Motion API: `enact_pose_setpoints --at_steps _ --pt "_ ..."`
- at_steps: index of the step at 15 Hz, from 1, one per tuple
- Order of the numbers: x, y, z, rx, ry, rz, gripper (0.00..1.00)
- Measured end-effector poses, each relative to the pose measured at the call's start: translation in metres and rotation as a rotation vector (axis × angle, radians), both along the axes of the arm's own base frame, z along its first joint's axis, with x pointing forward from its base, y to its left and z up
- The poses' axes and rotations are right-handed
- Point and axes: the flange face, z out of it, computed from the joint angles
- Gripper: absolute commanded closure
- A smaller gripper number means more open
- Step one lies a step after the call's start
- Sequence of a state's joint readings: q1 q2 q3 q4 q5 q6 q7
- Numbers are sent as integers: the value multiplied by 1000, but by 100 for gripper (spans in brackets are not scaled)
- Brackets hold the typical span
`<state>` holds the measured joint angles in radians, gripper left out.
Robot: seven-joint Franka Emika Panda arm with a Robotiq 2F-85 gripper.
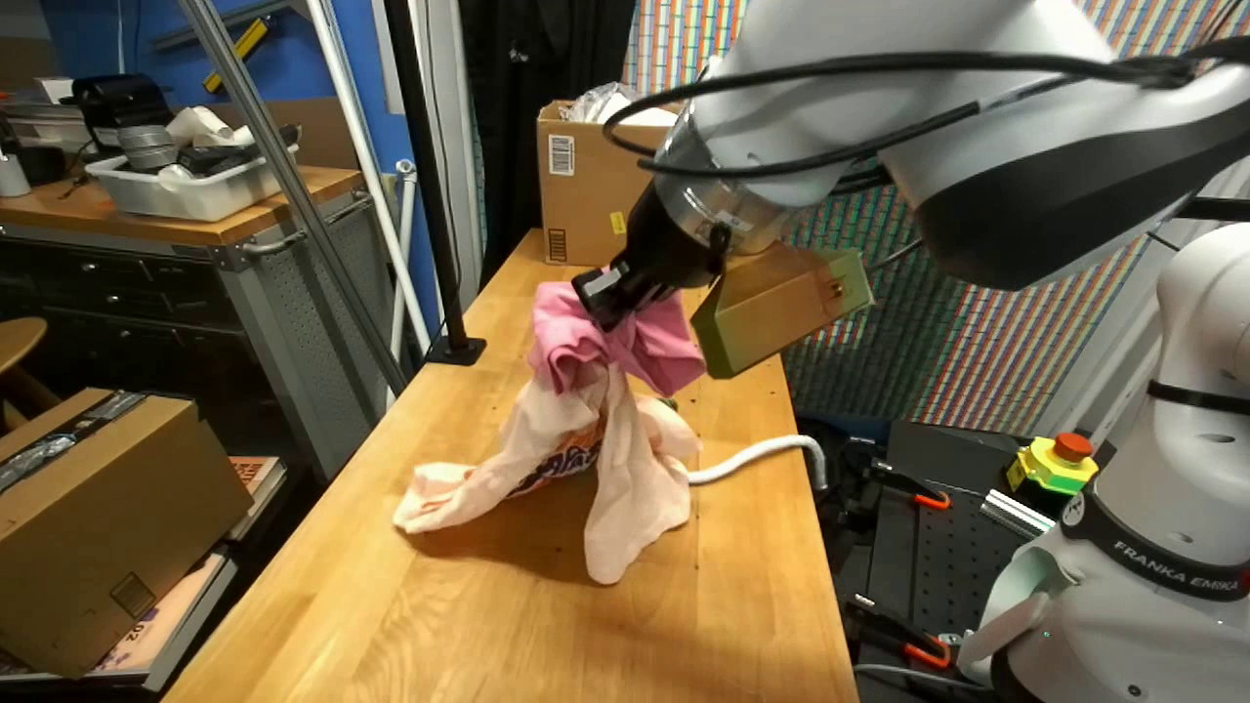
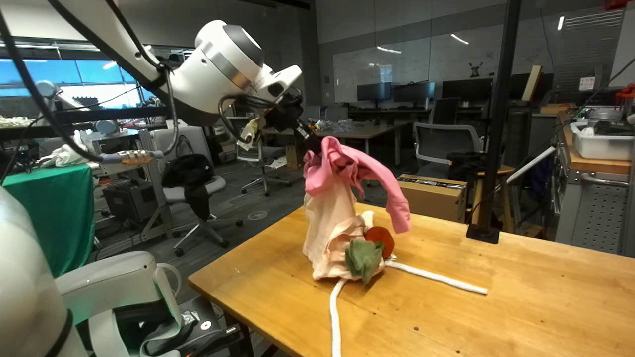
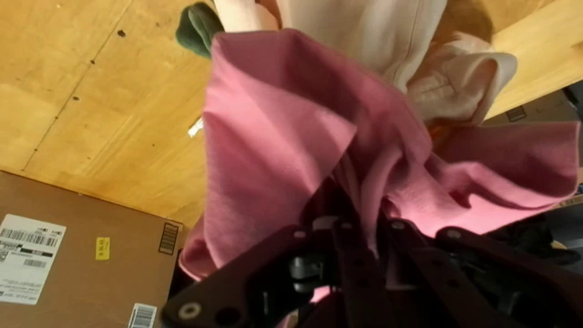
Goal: Move the pink t-shirt to the right, move the radish backwards, move the peach t-shirt to the left
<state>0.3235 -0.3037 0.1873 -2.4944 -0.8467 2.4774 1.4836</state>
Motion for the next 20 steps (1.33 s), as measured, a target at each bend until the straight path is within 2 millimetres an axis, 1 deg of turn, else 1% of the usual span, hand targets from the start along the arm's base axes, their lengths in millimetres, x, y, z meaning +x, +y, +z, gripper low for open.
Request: enact_pose_setpoints --at_steps 2,4,8,11,13,15,18,20 --pt "-3 -8 15 -25 -22 -2 94" --pt "-3 -18 25 -54 -34 -16 94" --pt "2 -34 35 -97 -42 -33 94" --pt "6 -39 42 -115 -50 -35 94" --pt "7 -39 45 -115 -49 -22 94" --pt "7 -33 46 -84 -38 21 94" --pt "9 -22 46 16 -11 108 94" --pt "12 -18 41 76 18 154 94"
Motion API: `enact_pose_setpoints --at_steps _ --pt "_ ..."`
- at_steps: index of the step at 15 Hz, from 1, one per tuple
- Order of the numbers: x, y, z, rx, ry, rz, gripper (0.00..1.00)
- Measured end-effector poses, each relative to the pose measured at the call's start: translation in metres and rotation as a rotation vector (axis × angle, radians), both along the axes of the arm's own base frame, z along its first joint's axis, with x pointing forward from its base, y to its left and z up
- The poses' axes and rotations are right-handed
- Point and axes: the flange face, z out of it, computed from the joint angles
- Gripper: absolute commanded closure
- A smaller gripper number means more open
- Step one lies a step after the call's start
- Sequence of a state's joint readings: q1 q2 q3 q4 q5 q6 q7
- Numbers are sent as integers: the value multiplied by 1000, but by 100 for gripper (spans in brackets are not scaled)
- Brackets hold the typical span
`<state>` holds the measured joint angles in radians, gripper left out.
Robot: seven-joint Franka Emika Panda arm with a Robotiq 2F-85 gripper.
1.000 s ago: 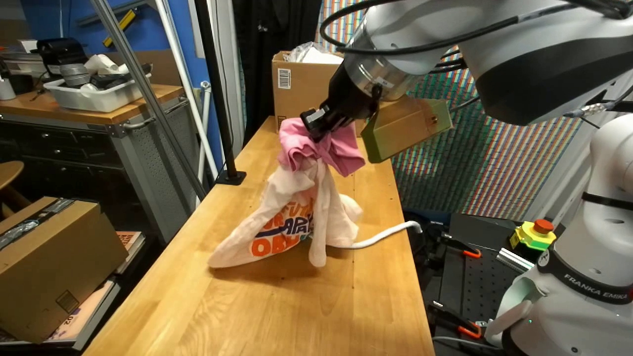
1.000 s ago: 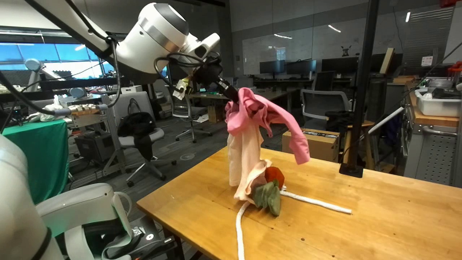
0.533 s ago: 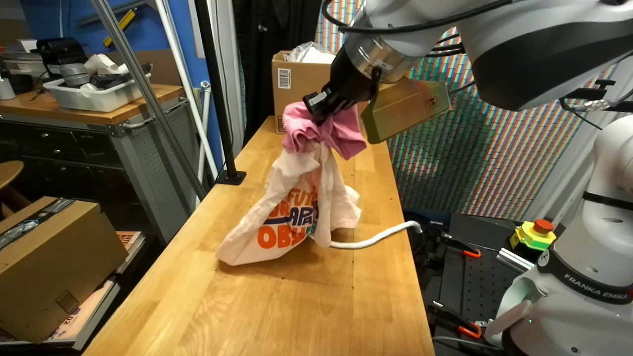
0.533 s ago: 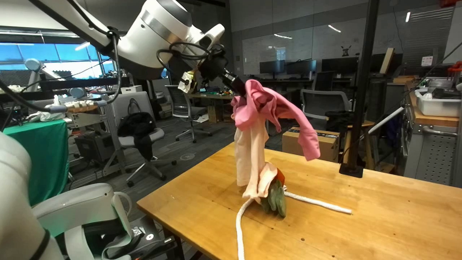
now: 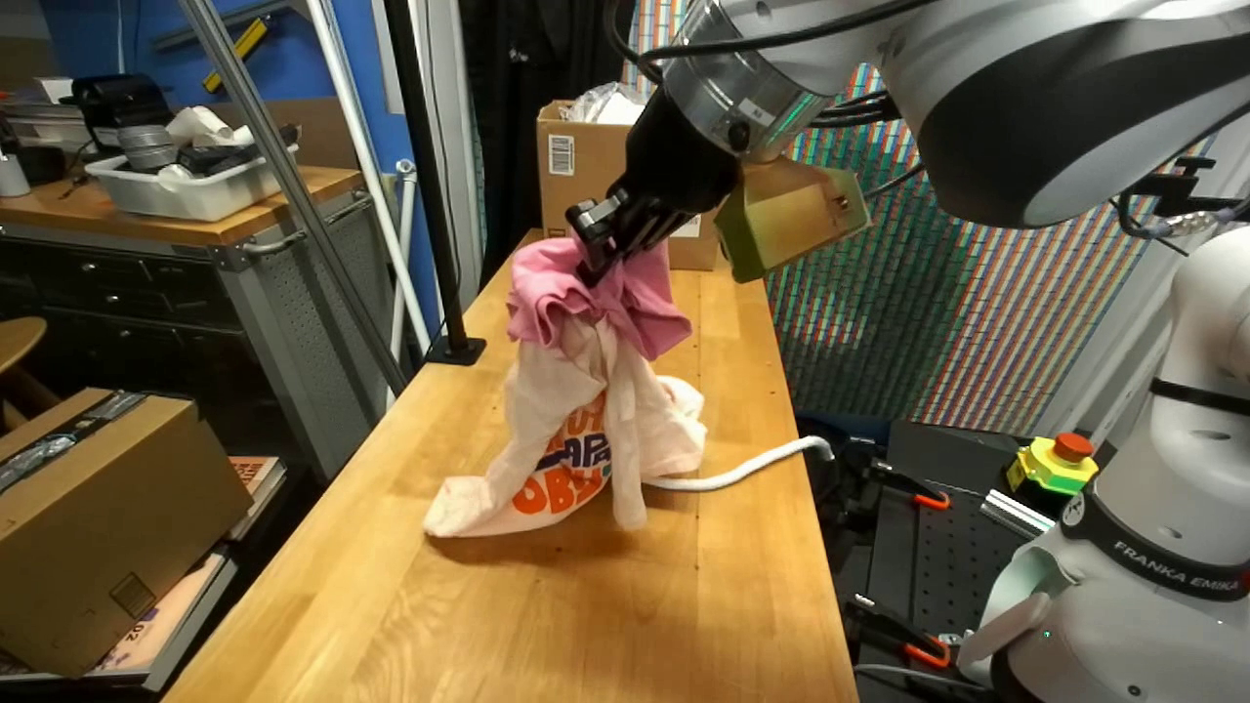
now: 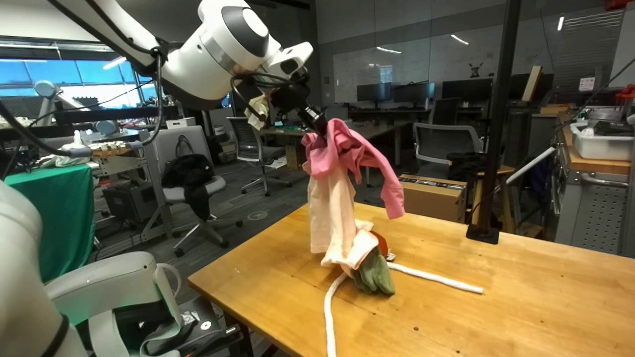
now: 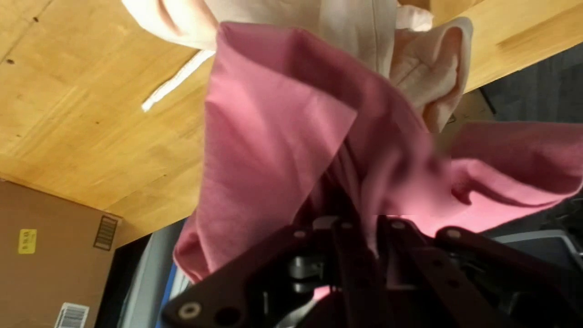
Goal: Move the pink t-shirt to the right, move the radish backwards, move the peach t-shirt to the left
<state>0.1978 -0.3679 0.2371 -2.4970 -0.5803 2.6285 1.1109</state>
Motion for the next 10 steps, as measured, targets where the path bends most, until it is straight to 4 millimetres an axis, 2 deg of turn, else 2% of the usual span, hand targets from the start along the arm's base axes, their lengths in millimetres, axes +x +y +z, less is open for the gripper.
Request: enact_pose_setpoints --at_steps 5,10 --pt "12 1 -20 123 113 87 94" --pt "26 0 -56 242 240 155 94"
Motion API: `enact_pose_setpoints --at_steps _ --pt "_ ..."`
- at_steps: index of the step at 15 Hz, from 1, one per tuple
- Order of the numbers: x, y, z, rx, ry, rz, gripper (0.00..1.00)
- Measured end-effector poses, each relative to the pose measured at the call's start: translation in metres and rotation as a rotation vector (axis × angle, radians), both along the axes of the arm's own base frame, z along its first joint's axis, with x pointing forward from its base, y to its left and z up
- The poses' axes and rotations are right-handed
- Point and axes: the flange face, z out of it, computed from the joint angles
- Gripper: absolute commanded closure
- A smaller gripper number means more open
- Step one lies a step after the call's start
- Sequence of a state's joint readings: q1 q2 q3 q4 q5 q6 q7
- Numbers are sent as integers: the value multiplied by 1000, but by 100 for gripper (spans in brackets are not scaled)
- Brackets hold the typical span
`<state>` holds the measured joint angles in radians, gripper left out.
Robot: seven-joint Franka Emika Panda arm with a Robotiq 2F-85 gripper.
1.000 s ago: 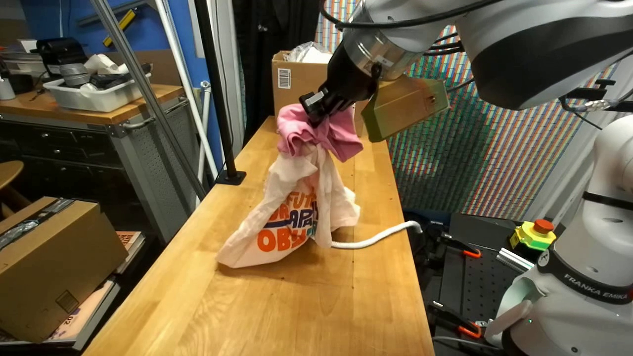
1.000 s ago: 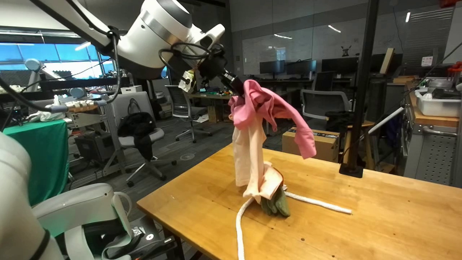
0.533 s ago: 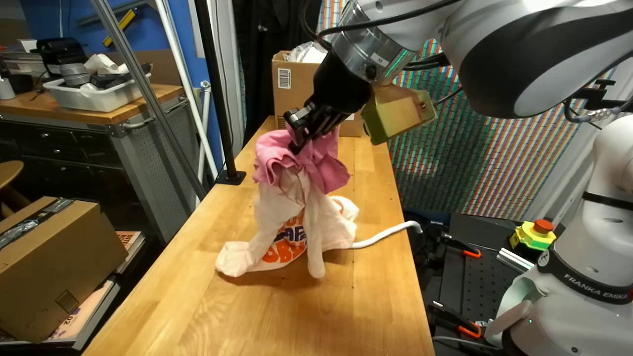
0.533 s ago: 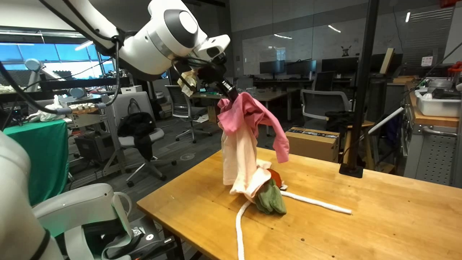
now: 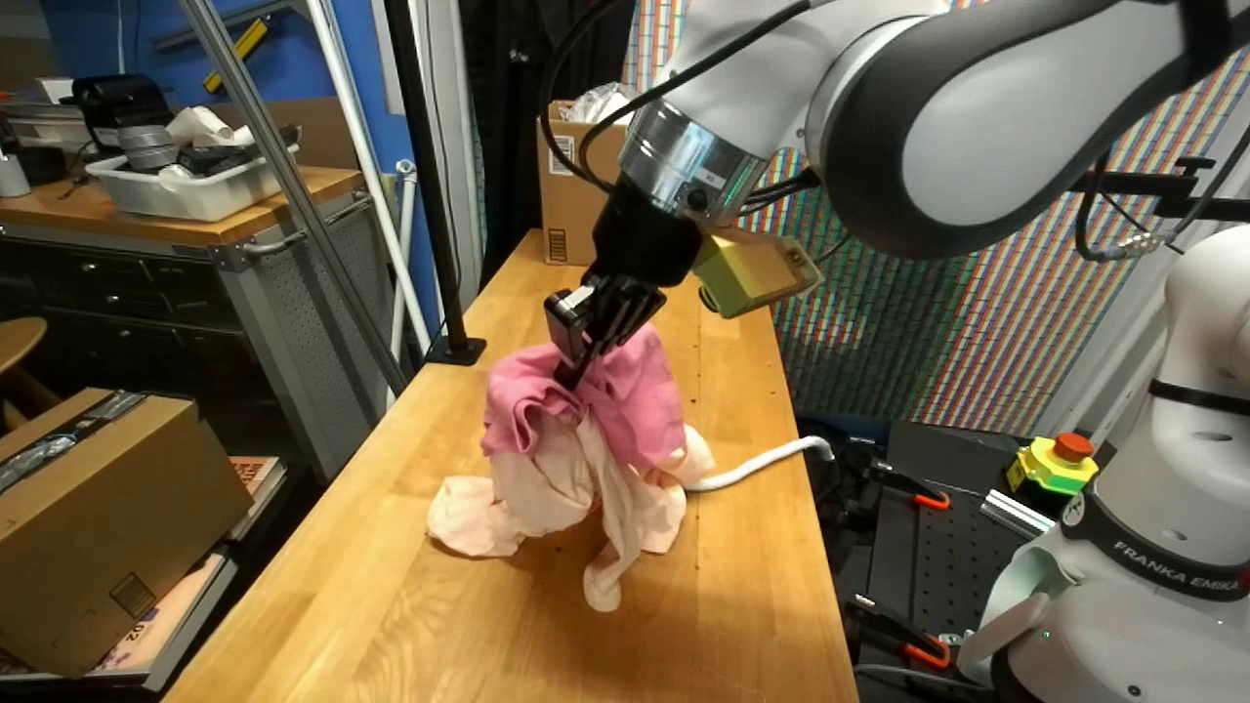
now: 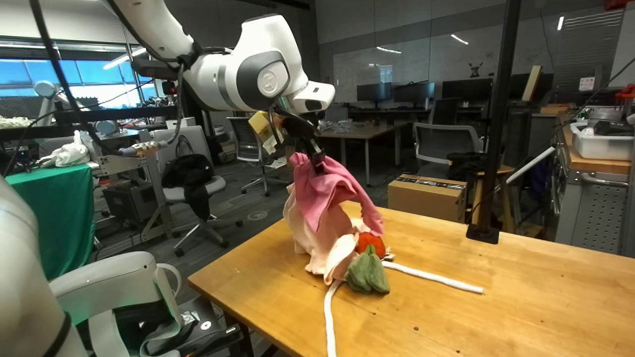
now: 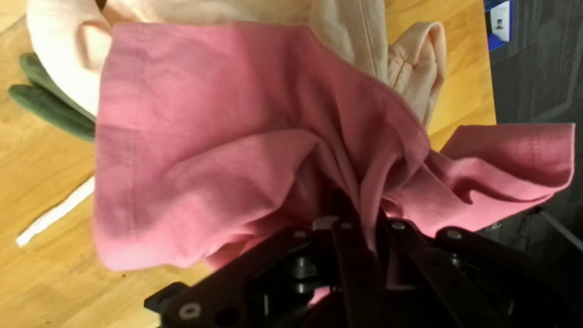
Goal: Move the pink t-shirt to the right, move the radish backwards, move the peach t-shirt to the left
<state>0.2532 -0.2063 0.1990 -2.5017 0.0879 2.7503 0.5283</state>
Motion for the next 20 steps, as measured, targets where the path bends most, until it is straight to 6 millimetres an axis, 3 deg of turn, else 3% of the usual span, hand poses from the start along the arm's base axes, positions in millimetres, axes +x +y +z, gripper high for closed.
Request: enact_pose_setpoints --at_steps 5,9,10,13,20 --pt "16 -2 -37 99 106 40 94" --pt "26 -1 -53 163 170 68 91" --pt "28 -1 -55 173 185 76 67" --pt "33 -3 -60 180 233 97 57" --pt "40 -10 -63 179 288 117 4"
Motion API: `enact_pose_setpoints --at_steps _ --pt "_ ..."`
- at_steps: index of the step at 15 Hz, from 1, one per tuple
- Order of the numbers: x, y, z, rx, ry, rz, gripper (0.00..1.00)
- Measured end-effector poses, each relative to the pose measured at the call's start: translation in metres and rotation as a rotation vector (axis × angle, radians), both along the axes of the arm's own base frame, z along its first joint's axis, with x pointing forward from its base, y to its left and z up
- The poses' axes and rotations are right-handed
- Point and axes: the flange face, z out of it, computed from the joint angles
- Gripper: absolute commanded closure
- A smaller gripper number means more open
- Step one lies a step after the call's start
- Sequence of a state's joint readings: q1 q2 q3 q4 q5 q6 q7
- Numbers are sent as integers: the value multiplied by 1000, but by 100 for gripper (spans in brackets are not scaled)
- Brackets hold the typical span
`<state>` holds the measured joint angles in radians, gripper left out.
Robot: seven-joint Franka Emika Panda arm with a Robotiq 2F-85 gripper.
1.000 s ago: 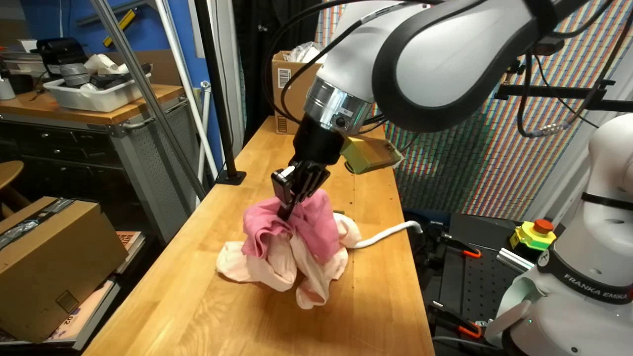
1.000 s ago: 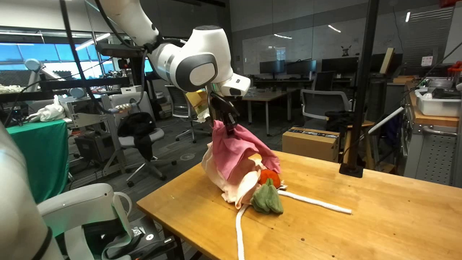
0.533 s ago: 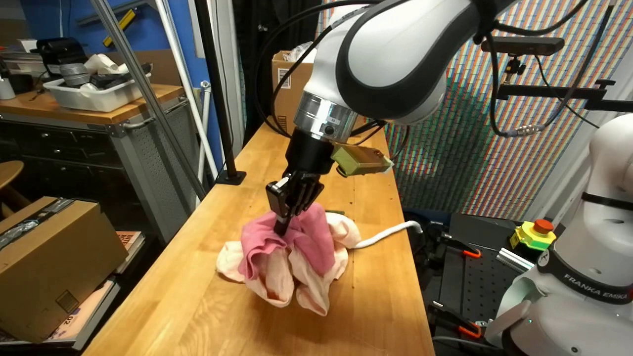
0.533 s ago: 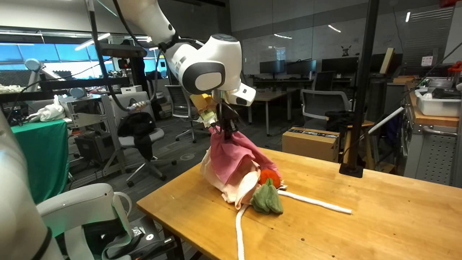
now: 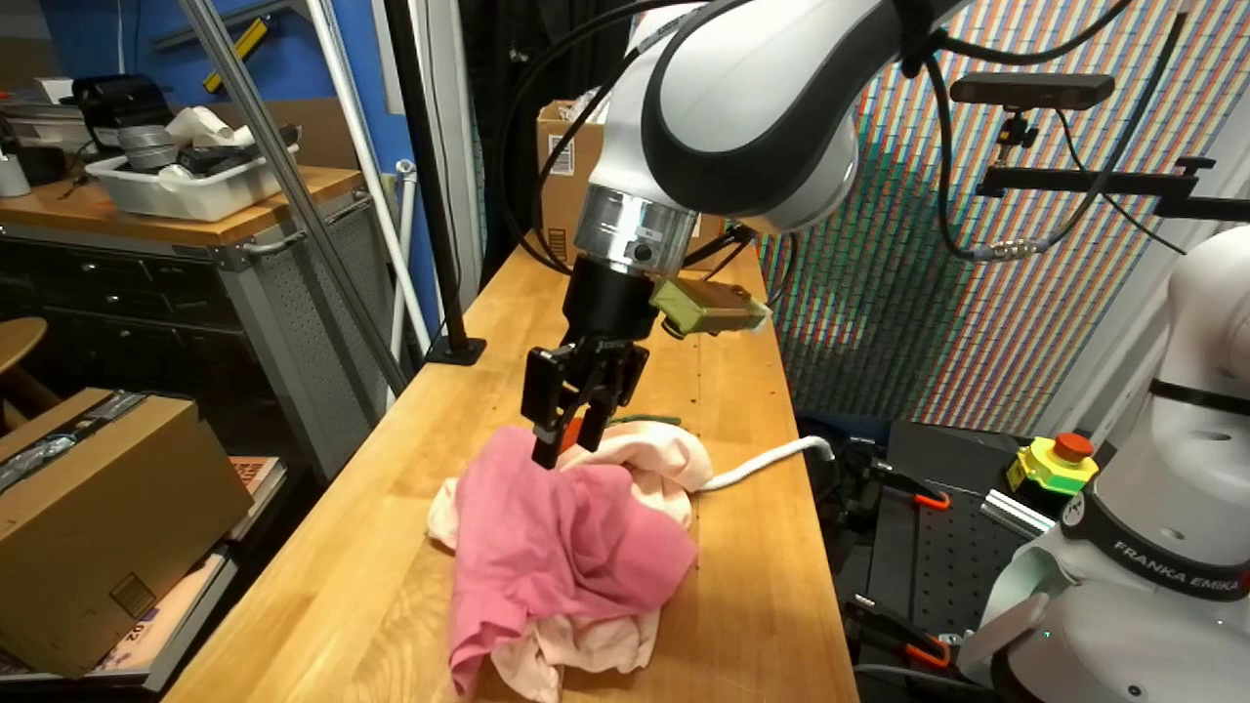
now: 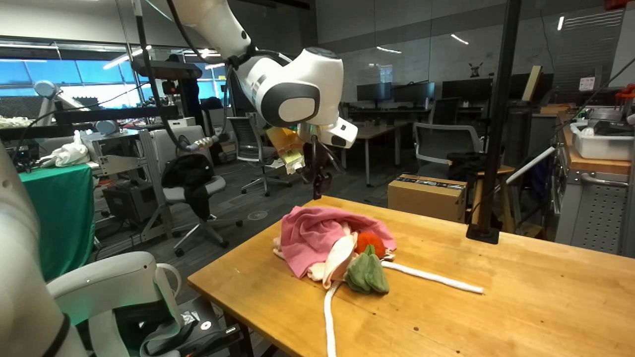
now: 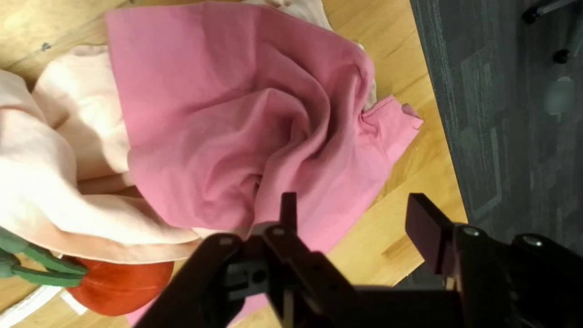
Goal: Move the pink t-shirt to the right, move the radish backwards, move the peach t-shirt to the left
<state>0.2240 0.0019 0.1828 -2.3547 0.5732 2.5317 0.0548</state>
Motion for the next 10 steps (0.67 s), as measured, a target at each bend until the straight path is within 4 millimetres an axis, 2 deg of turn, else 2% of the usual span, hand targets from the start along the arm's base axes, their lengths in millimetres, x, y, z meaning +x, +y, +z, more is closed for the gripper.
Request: enact_pose_setpoints --at_steps 1,5,10 --pt "1 -1 0 -6 2 5 0" --pt "2 -4 -6 -115 -10 63 0" --pt "4 5 -31 -241 -8 118 0"
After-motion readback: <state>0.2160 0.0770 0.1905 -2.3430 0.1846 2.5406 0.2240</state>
